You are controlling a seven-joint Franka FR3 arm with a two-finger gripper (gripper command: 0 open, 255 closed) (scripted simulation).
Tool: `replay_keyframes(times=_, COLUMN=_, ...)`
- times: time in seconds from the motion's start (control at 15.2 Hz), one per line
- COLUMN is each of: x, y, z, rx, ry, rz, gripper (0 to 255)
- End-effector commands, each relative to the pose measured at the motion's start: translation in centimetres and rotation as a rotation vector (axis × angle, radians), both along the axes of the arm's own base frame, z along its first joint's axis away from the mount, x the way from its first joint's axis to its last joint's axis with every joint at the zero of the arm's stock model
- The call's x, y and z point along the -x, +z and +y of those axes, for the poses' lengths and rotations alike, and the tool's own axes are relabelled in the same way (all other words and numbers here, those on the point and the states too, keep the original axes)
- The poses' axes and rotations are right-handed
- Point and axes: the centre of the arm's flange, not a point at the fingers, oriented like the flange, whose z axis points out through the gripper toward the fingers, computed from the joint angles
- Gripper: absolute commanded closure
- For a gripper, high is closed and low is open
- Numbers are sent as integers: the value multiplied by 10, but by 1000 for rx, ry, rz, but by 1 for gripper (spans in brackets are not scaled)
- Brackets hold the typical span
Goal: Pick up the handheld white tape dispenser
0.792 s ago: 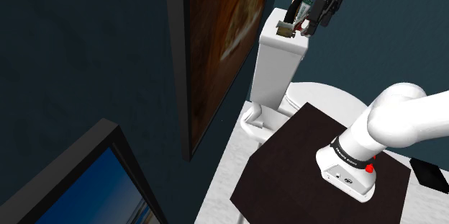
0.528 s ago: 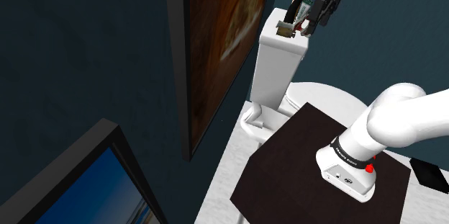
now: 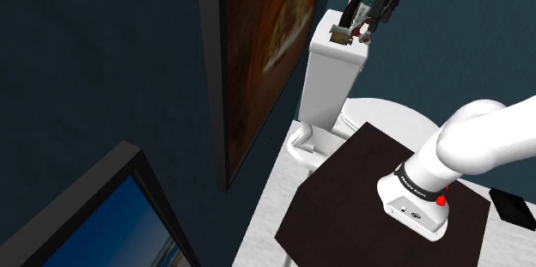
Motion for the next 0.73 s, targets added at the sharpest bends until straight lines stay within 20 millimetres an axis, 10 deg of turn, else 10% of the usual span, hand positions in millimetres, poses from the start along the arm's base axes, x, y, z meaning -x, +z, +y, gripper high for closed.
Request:
replay_keyframes(times=0.0, x=-11, y=-6, z=-27, rx=4, ry=11, rz=7, gripper=0)
replay_keyframes(times=0.66, x=-68, y=-26, z=-143, rx=16, ry=59, rz=38, gripper=0)
